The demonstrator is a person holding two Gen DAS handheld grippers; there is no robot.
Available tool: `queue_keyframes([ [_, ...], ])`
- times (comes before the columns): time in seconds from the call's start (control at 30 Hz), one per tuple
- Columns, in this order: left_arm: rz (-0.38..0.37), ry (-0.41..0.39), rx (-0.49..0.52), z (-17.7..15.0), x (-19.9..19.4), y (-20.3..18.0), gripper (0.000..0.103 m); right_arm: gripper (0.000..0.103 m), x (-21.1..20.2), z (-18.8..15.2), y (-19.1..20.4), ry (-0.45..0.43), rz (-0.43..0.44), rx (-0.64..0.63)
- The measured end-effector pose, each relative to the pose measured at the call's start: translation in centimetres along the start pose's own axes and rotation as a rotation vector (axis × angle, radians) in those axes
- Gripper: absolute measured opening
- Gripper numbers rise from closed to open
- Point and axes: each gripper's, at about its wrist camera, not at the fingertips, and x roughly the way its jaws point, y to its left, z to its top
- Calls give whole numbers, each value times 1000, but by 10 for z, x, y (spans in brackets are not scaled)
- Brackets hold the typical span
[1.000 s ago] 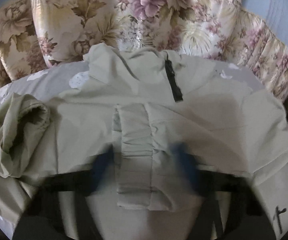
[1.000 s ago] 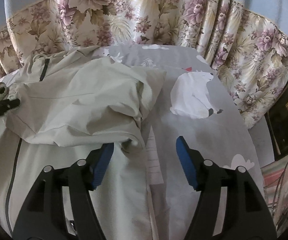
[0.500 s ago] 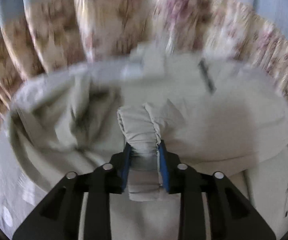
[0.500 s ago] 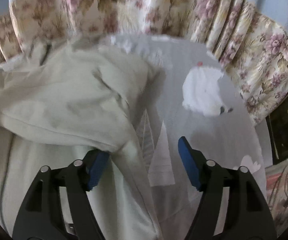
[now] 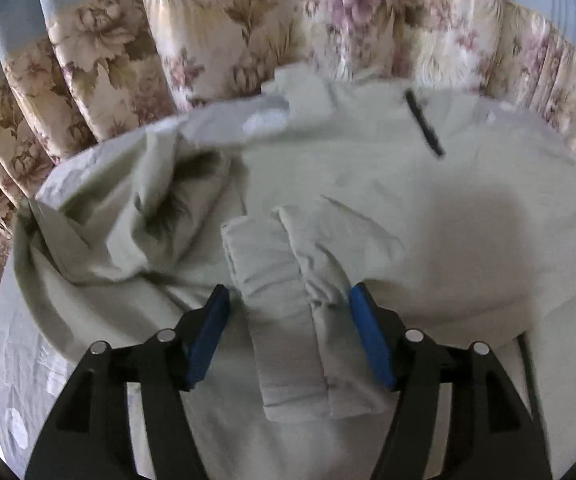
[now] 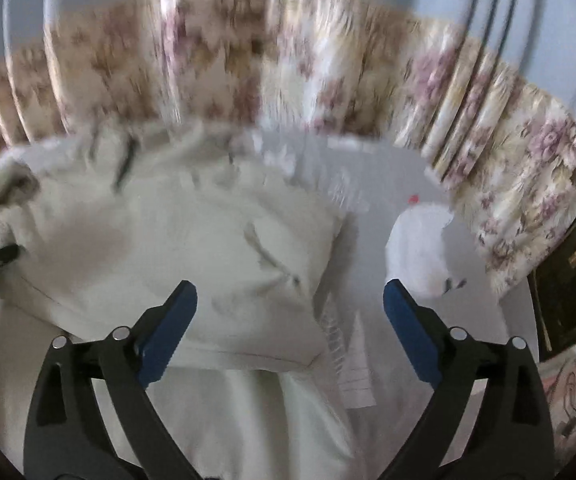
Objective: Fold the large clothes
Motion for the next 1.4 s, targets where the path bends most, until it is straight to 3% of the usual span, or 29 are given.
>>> queue_keyframes([
  [0.07,-34,-39,-34,-5,-15,12,64,93,22,-14,2,81,-46,-35],
  [0.2,-20,-143,-78,-1,-60,47,65,94,5,-31,-11,38,-9,13],
  [0.33,88,-193,-130,9,-84,109,67,95,-18,-34,-23,-6,-14,37],
  [0.4,167,-196,-183,12,-83,148,74,97,-23,-34,-25,-13,-13,46],
  [0.53,192,-188,-183,19,-71,191,74,97,-24,-33,-24,-7,-9,45],
  [0.7,99,-176,-161,28,-68,177,76,97,-20,-29,-13,-5,6,38],
  [0.77,56,-181,-146,30,-66,154,82,97,-17,-28,-8,-1,18,42],
  [0.9,45,-138,-79,38,-42,111,83,97,-11,-24,1,6,33,28],
  [1.0,90,-61,-17,45,-8,89,82,97,-12,-22,4,4,42,21],
  [1.03,95,-23,-15,46,6,88,60,97,-12,-21,3,3,44,23],
  [1.07,87,24,-34,48,20,92,19,97,-13,-21,2,1,47,24],
  [1.1,83,54,-62,49,26,100,17,97,-14,-22,0,-1,46,26],
  [1.13,76,38,-97,51,24,107,10,97,-16,-22,-1,-4,45,29],
  [1.4,222,-231,-314,75,-81,210,6,97,-18,-28,-23,-15,47,91],
])
